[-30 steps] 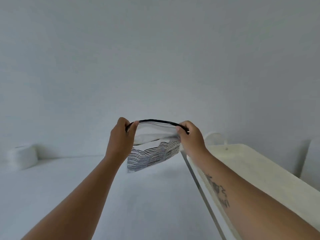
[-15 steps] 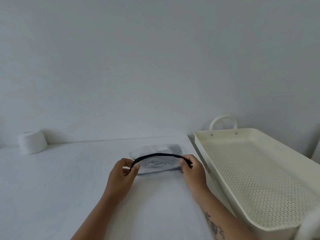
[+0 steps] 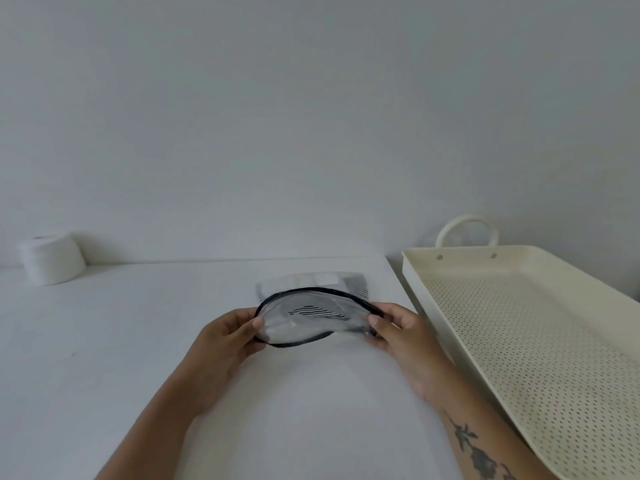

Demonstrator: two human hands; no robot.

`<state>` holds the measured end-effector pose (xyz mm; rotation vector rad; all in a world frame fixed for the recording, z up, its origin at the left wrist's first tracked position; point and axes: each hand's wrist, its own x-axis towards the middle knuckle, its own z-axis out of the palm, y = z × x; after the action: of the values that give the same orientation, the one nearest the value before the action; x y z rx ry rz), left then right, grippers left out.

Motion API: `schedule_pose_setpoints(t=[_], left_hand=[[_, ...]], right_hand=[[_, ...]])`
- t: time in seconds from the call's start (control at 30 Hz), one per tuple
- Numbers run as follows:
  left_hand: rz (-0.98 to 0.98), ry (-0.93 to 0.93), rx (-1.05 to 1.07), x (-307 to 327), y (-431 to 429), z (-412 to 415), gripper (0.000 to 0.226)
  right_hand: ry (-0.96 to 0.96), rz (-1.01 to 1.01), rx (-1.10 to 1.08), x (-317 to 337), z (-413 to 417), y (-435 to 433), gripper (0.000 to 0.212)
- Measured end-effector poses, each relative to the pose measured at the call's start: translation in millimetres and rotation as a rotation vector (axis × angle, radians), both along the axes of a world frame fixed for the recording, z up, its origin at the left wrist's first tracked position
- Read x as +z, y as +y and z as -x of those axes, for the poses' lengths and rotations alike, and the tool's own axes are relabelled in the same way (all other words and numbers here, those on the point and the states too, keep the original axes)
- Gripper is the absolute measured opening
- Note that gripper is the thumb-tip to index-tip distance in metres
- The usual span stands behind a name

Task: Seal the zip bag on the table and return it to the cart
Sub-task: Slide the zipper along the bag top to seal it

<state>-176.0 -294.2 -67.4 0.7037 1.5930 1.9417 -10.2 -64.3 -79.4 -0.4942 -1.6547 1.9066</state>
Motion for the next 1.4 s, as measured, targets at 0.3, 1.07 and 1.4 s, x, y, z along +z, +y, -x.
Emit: schedule_pose_setpoints(t=[0.3, 1.07, 1.4], left_hand=[[0.090, 0.121, 0.116, -2.4, 7.1, -1.0, 0.022], [0.074, 0.251, 0.306, 9.2, 10.7, -15.9, 0.010], [0.146, 0.515, 0.530, 5.8, 25.8, -24.8, 0.024]], right_hand=[[-0.017, -0.117, -0.202, -0.9, 3.2, -2.3, 0.015], [0.022, -0.100, -0.212, 7.3, -3.2, -13.4, 0.012], [-0.175, -0.764, -0.529, 1.7, 2.6, -19.5, 0.034]])
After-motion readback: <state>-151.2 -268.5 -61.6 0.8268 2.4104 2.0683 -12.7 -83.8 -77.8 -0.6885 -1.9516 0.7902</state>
